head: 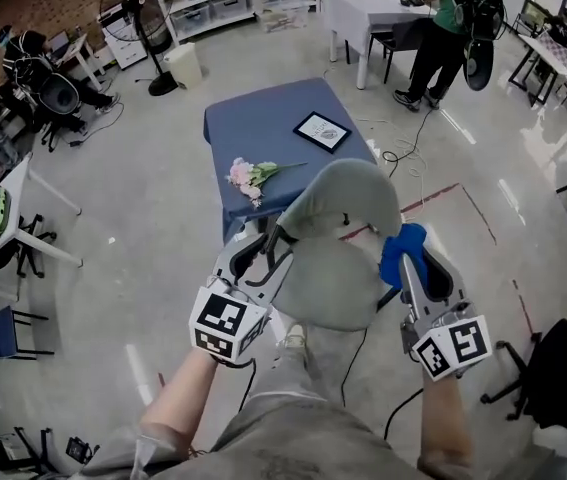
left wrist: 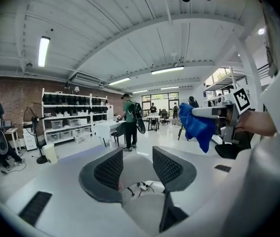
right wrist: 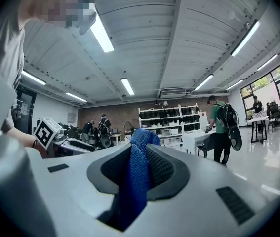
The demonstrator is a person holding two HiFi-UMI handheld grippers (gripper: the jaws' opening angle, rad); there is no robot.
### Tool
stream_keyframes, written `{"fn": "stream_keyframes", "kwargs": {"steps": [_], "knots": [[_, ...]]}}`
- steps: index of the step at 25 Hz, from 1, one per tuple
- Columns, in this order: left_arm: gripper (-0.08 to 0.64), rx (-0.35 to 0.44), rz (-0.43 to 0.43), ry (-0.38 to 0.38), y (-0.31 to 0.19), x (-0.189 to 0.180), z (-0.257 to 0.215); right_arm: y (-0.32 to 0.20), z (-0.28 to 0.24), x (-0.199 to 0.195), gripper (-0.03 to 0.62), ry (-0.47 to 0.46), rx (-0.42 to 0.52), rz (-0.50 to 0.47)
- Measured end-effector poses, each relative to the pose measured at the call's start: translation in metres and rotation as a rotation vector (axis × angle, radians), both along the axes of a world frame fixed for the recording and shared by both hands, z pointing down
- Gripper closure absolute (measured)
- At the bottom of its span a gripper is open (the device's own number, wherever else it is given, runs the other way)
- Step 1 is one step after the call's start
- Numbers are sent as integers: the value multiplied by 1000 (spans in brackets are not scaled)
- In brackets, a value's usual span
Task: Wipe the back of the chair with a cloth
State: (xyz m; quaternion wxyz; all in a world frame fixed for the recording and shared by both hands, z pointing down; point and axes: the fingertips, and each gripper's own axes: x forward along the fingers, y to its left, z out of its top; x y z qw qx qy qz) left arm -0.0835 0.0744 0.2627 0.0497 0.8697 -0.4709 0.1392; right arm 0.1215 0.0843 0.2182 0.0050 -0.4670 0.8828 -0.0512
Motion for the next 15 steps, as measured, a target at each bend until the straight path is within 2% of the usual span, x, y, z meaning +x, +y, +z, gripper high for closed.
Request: {"fn": "stream_keyframes", "kwargs": {"steps": [8, 15], "knots": [[362, -112, 15, -40, -100, -38, 65, -117, 55, -43, 491, 129, -64, 14], [351, -204, 29, -80, -162, -58, 132, -199, 117, -68, 491, 148, -130, 44]]}}
